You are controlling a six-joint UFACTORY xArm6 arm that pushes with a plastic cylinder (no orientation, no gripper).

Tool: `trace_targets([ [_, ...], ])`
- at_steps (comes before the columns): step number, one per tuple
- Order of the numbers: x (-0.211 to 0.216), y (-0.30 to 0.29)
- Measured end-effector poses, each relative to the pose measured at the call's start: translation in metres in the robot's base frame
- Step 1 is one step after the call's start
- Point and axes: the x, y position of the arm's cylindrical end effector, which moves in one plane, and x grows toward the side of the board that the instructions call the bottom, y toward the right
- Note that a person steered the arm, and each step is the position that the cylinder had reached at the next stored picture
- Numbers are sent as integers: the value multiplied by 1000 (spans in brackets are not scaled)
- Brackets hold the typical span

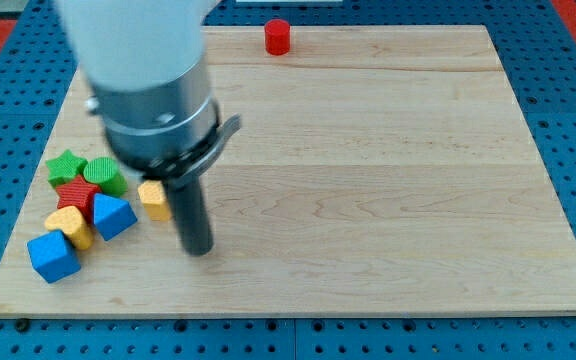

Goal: Move the blue triangle on top of the green circle

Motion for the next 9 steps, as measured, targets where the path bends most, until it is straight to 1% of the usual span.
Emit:
trace_targets([
  [2, 2, -73],
  [3, -3, -93],
  [6, -60, -80],
  [9, -111, -39],
])
